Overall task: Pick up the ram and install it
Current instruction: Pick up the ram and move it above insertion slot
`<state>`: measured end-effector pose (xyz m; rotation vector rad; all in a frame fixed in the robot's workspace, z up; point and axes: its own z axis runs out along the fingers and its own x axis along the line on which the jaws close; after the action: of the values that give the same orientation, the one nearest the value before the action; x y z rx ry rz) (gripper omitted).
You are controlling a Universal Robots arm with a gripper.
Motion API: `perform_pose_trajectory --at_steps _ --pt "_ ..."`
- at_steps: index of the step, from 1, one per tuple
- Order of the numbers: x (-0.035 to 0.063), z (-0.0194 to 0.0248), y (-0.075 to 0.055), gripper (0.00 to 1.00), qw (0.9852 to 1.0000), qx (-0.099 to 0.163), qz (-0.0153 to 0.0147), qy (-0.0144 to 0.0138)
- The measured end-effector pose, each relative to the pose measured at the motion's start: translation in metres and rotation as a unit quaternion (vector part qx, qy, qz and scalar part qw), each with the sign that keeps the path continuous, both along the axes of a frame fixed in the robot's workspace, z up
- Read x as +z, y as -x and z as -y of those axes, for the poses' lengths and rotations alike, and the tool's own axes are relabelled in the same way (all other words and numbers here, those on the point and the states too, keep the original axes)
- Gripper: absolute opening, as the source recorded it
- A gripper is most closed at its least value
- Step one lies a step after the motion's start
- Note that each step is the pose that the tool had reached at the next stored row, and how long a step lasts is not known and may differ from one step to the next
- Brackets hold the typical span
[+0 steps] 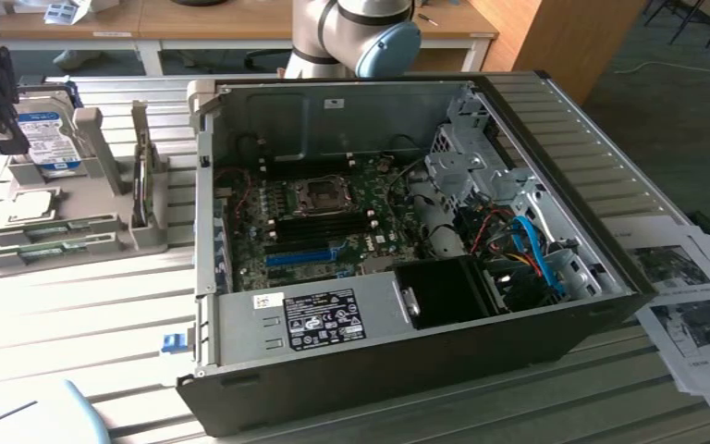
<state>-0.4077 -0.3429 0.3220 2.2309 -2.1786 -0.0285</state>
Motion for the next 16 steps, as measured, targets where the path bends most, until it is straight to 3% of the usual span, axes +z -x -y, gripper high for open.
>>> perform_pose_trajectory --at_steps 16 --pt "-0.0221 0.0000 0.000 0.09 1.0000 0.000 0.0000 0.0000"
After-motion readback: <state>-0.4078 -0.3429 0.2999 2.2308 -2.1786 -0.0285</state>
